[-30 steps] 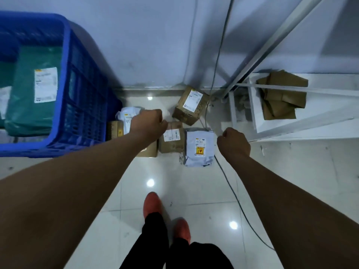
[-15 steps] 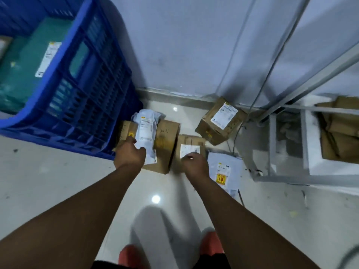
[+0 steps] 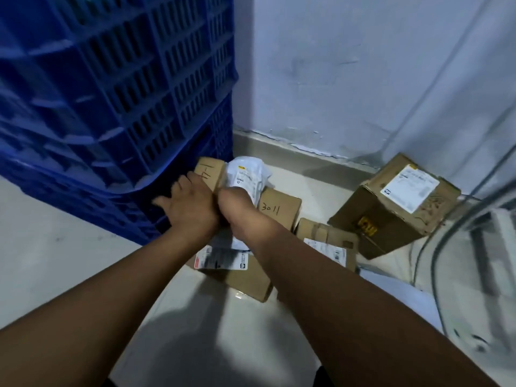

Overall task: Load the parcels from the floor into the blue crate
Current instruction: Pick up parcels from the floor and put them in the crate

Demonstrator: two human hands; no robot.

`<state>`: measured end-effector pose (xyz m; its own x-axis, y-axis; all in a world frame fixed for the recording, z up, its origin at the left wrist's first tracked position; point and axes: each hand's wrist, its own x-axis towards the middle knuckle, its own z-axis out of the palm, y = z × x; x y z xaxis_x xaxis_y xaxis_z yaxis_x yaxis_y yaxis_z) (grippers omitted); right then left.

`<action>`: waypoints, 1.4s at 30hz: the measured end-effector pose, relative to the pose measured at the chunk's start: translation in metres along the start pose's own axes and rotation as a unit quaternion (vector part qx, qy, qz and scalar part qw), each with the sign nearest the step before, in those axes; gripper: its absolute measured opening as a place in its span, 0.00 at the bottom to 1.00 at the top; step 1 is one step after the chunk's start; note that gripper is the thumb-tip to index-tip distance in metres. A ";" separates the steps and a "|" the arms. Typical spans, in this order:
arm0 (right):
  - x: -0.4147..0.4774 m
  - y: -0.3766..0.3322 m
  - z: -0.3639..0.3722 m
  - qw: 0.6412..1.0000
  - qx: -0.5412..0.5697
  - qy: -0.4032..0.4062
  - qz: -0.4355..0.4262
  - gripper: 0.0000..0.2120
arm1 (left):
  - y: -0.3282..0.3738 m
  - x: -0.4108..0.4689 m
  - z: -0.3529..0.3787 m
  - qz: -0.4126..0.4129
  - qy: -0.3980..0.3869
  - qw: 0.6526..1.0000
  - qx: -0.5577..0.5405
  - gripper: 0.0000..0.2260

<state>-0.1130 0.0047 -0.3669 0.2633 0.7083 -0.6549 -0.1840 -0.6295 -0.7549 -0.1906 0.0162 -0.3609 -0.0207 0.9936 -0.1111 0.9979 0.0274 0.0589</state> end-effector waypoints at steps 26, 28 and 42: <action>-0.092 -0.070 -0.097 0.958 0.270 -0.036 -0.083 0.19 | 0.033 -0.053 -0.112 0.004 -0.161 0.722 -0.673 0.17; -0.114 -0.090 -0.104 0.951 0.296 0.001 -0.088 0.16 | 0.042 -0.053 -0.146 0.013 -0.165 0.733 -0.660 0.20; -0.292 -0.323 -0.114 0.922 0.353 0.076 -0.139 0.24 | 0.040 -0.070 -0.438 0.025 -0.174 0.747 -0.642 0.41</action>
<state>-0.0224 -0.0347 0.0721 0.5122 0.7245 -0.4613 -0.6465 -0.0284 -0.7624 -0.1758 -0.0044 0.0841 0.2541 0.9148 -0.3141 0.1114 0.2949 0.9490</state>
